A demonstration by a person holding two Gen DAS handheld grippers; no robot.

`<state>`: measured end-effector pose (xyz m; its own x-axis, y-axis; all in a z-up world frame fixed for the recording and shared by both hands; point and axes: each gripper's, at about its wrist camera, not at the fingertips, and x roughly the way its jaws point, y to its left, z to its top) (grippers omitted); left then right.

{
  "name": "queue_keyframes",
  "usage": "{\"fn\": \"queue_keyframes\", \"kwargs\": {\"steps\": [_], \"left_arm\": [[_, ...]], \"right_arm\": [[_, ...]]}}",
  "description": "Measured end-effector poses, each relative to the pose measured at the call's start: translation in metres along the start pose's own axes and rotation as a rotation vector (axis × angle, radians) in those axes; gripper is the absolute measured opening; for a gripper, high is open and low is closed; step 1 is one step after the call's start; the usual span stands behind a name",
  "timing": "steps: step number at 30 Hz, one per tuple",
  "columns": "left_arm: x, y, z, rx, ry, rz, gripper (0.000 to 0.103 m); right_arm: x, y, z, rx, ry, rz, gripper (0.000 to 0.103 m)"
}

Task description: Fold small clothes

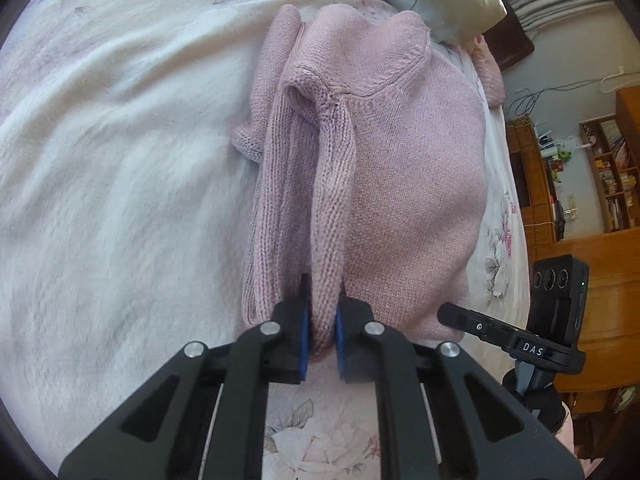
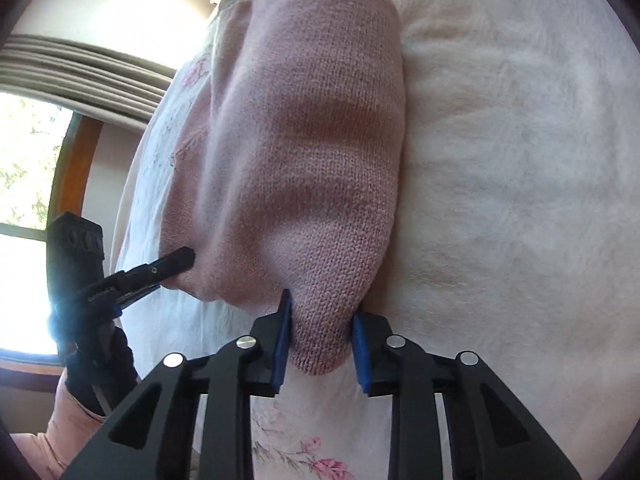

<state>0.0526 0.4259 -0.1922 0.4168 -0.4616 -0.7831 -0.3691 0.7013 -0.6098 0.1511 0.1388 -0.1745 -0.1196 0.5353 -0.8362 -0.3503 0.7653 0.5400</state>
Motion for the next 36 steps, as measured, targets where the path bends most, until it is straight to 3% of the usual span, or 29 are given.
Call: {"fn": "queue_keyframes", "kwargs": {"steps": [4, 7, 10, 13, 14, 15, 20, 26, 29, 32, 34, 36], "left_arm": [[0.014, 0.007, -0.015, 0.011, 0.022, 0.028, 0.007], [0.023, 0.015, -0.013, -0.016, 0.018, 0.003, 0.007], [0.015, 0.014, -0.006, -0.007, 0.031, -0.012, 0.012], [-0.011, 0.009, 0.009, 0.044, -0.013, 0.028, 0.027], [-0.021, 0.009, 0.016, 0.054, -0.043, 0.046, 0.042], [-0.030, 0.008, 0.025, 0.060, -0.075, 0.054, 0.048], [-0.040, -0.002, 0.090, 0.085, -0.164, 0.058, 0.049], [0.009, -0.019, 0.158, 0.090, -0.119, 0.139, 0.053], [0.032, -0.019, 0.171, 0.070, -0.081, 0.125, 0.050], [0.042, -0.019, 0.171, 0.073, -0.057, 0.091, 0.026], [0.028, -0.016, 0.167, 0.055, -0.120, 0.084, 0.013], [0.001, -0.011, 0.158, 0.027, -0.228, 0.049, 0.010]], "right_arm": [[0.019, 0.001, 0.011, -0.030, 0.038, -0.092, 0.024], [0.034, -0.001, 0.018, -0.039, 0.052, -0.117, 0.028], [0.032, 0.005, 0.022, -0.076, 0.052, -0.125, 0.041], [0.009, 0.009, 0.025, -0.107, 0.013, -0.117, 0.049], [-0.001, 0.013, 0.028, -0.113, -0.012, -0.113, 0.055], [-0.014, 0.011, 0.028, -0.117, -0.039, -0.119, 0.059], [-0.040, 0.020, 0.054, -0.130, -0.123, -0.128, 0.063], [-0.032, 0.038, 0.078, -0.149, -0.146, -0.138, 0.063], [-0.025, 0.040, 0.079, -0.162, -0.142, -0.163, 0.064], [-0.017, 0.038, 0.080, -0.168, -0.132, -0.175, 0.064], [-0.011, 0.039, 0.080, -0.172, -0.127, -0.183, 0.065], [-0.011, 0.037, 0.078, -0.180, -0.130, -0.188, 0.065]]}}
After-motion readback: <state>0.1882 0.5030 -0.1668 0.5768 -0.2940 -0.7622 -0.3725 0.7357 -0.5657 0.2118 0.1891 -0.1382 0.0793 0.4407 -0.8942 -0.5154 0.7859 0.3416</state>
